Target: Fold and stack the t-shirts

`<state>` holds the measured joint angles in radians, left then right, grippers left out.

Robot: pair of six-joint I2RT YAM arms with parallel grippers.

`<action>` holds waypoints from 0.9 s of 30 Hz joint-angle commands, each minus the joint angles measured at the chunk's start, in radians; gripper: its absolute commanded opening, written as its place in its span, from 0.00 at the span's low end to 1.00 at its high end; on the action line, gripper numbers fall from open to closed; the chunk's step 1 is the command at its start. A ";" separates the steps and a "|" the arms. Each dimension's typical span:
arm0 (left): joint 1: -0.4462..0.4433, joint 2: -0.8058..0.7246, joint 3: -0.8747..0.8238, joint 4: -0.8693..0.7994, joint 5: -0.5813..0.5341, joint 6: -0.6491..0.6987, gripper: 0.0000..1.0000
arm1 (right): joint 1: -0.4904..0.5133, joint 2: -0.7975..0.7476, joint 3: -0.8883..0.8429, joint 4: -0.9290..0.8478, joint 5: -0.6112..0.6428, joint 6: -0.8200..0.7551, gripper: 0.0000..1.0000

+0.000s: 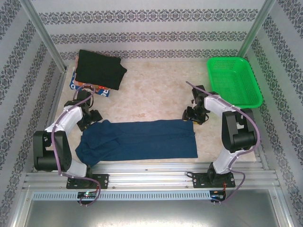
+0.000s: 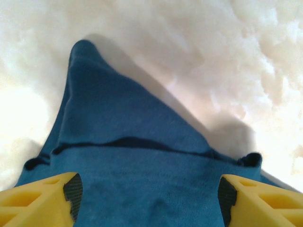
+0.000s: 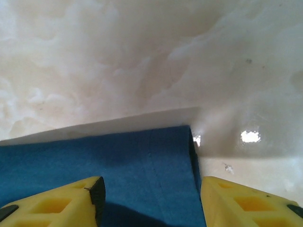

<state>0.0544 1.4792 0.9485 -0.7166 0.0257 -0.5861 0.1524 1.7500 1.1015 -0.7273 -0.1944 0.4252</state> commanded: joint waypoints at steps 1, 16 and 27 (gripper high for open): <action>0.005 0.041 -0.023 0.079 0.000 0.029 0.74 | -0.008 0.046 0.023 0.024 0.024 -0.005 0.54; 0.003 0.267 0.007 0.209 0.066 0.036 0.20 | -0.113 0.145 0.169 -0.022 0.102 -0.027 0.04; -0.011 0.373 0.175 0.265 0.110 0.070 0.21 | -0.168 0.225 0.281 -0.048 0.119 -0.063 0.13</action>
<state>0.0452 1.8122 1.0992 -0.4770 0.1356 -0.5480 0.0040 1.9518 1.3518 -0.7437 -0.1307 0.3859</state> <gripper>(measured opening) 0.202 0.107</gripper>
